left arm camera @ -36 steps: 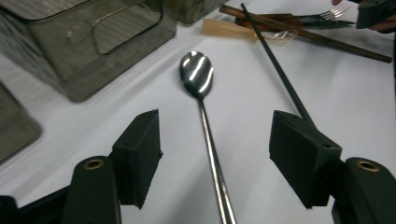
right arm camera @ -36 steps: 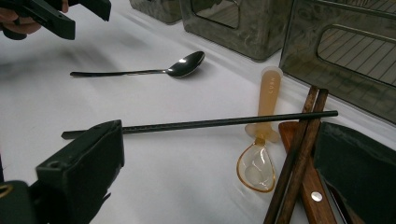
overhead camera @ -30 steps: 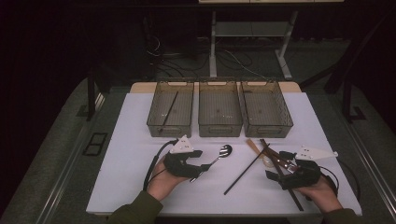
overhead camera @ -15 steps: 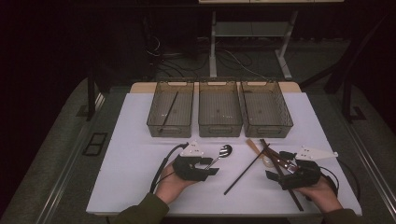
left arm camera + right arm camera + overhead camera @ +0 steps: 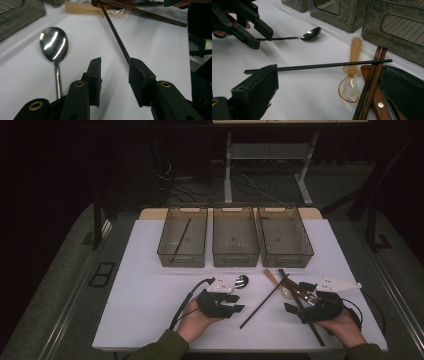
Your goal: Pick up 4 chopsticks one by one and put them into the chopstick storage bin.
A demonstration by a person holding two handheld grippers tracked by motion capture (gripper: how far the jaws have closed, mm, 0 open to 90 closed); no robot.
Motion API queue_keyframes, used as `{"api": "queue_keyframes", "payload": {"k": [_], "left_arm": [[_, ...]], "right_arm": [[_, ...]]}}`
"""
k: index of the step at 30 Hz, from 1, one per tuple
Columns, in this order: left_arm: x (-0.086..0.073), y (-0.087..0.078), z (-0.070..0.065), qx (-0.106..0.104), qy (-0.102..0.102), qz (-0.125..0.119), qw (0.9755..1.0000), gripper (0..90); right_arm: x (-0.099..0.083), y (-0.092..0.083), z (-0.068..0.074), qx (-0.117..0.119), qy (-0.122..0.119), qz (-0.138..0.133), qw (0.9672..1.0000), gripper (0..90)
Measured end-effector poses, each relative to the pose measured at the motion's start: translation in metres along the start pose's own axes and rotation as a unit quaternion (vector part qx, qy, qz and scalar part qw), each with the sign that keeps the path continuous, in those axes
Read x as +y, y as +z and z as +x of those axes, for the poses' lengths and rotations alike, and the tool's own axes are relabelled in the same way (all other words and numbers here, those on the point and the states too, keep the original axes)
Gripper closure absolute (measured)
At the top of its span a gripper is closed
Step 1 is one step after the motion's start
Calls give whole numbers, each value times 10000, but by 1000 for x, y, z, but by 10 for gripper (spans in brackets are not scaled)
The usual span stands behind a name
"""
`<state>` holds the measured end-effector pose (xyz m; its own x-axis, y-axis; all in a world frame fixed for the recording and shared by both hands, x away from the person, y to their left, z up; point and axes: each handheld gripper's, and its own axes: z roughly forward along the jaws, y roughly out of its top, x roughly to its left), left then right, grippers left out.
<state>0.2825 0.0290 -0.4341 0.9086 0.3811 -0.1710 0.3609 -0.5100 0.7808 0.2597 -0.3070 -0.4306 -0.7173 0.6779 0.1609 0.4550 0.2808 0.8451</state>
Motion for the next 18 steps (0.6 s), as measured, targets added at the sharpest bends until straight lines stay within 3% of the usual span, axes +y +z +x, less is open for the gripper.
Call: {"api": "queue_keyframes", "payload": {"k": [5, 11, 15, 18], "left_arm": [[3, 7, -1, -36, 115, 59, 9999, 629], [5, 18, -3, -52, 34, 113, 9999, 629], [8, 25, -7, -20, 144, 140, 9998, 626], [9, 32, -10, -63, 82, 209, 9997, 615]], "right_arm": [[0, 0, 0, 9, -4, 12, 10000, 21], [0, -1, 0, -16, 20, -8, 10000, 20], [0, -3, -1, -15, 25, -53, 10000, 20], [-1, -4, -1, -26, 24, -75, 10000, 20]]}}
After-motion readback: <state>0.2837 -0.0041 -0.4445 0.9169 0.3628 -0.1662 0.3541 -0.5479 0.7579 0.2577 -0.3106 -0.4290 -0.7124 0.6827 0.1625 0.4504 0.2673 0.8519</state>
